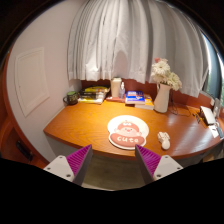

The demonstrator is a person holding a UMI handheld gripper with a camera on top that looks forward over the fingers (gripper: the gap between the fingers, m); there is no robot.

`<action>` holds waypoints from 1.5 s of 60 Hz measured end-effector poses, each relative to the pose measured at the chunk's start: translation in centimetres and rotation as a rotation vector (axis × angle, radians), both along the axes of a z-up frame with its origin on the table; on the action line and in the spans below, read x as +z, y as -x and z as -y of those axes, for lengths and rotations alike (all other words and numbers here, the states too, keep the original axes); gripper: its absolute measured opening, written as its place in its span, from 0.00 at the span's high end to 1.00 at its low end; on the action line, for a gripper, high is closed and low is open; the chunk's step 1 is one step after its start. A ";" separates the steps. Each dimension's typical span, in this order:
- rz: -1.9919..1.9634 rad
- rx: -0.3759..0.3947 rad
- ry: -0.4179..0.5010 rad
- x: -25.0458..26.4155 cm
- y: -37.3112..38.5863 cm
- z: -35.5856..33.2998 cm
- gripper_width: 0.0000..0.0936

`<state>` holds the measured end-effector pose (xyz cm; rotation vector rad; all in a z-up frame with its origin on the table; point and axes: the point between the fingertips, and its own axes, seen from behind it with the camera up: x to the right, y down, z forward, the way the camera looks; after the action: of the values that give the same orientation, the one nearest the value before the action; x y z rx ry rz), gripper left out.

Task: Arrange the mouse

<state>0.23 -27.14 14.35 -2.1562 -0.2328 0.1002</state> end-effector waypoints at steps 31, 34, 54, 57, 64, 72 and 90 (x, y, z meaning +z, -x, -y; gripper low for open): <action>0.046 -0.309 0.172 -13.4 -19.8 -1.7 0.10; 0.036 -0.317 0.166 -14.0 -20.6 -3.5 0.11; 0.021 -0.313 0.158 -15.3 -24.0 -15.4 0.11; 0.015 -0.312 0.162 -15.6 -24.1 -16.7 0.11; -0.015 -0.299 0.167 -15.5 -23.9 -18.9 0.18; -0.006 -0.295 0.166 -15.6 -23.9 -19.6 0.44; 0.005 -0.285 0.256 -15.9 -23.8 -19.5 0.62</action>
<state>24.07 -7.60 -1.59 -2.4207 0.0918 -0.0415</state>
